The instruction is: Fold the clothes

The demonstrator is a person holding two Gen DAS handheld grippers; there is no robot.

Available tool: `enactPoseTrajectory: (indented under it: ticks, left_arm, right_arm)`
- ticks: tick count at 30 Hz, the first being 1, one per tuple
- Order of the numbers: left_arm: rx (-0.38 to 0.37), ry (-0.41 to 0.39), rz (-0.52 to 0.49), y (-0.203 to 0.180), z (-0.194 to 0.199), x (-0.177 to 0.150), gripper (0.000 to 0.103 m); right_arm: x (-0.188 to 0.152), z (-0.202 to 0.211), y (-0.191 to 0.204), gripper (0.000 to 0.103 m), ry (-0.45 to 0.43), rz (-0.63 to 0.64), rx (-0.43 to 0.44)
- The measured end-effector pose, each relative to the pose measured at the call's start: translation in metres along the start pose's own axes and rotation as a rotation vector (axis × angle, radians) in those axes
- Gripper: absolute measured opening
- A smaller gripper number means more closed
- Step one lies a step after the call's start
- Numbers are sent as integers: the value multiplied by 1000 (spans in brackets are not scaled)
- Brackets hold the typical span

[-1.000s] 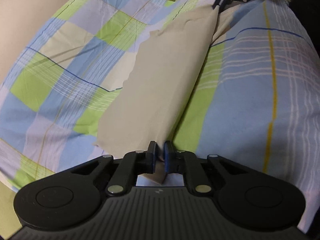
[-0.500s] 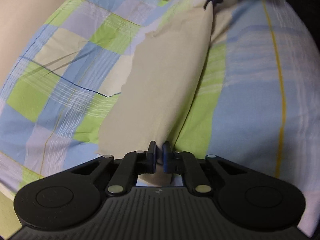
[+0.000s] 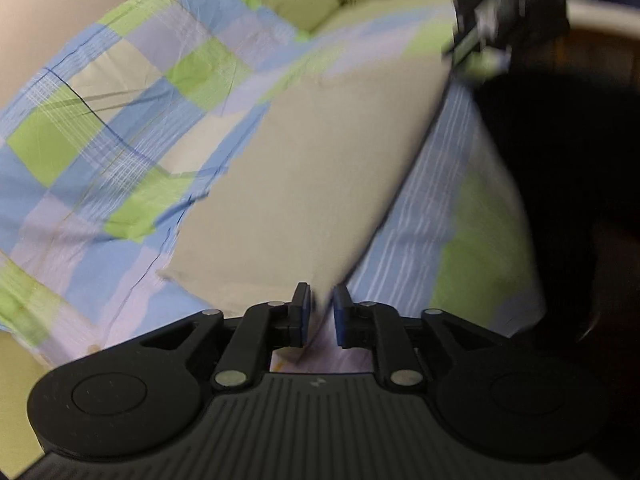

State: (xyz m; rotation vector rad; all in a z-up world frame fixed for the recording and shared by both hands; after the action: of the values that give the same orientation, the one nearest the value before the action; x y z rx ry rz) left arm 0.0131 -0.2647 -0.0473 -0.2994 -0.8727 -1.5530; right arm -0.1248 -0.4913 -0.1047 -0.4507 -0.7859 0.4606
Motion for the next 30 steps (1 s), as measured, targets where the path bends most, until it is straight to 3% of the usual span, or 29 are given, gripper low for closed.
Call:
enactPoseTrajectory:
  ticks: [5,7,10,16,21,26,30]
  left_arm:
    - [-20,-38,38,57,-6,30,36]
    - [-73,-53,28,72,-29,60,45]
    - [-149,-88,-10,85,-70,104,55]
    - [-318,-54,12,112,-186,169,57]
    - [-482,46,-14,107,-259,182,57]
    - [-582,166,-113,93,-306,177,59]
    - [-705,244,-84,94,-318,178,60]
  right_arm:
    - [-24,18,-43,10,-54,-562,72]
    - [-32,20,-50,15,-97,-774,122]
    - [-36,16,-51,20,-148,-989,188]
    - [-37,-1,-44,20,-141,-1041,194]
    - [-46,-12,-44,20,-113,-1065,196]
    - [-46,-26,-42,20,-97,-1022,193]
    - [-49,-32,-44,20,-106,-1062,213]
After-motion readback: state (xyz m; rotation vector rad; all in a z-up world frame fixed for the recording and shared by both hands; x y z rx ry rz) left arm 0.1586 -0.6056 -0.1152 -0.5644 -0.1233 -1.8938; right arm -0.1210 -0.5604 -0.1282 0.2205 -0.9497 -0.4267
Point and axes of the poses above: each gripper's, at about its wrist camera, not at the fingertips, and z roughly against the way its jaws point, y to its left, x to its top, the point moved 10 cm from there along -z, roughly the way its jaws point, and after that the axes turned 2 degrees about y, right-handed, at the moved point
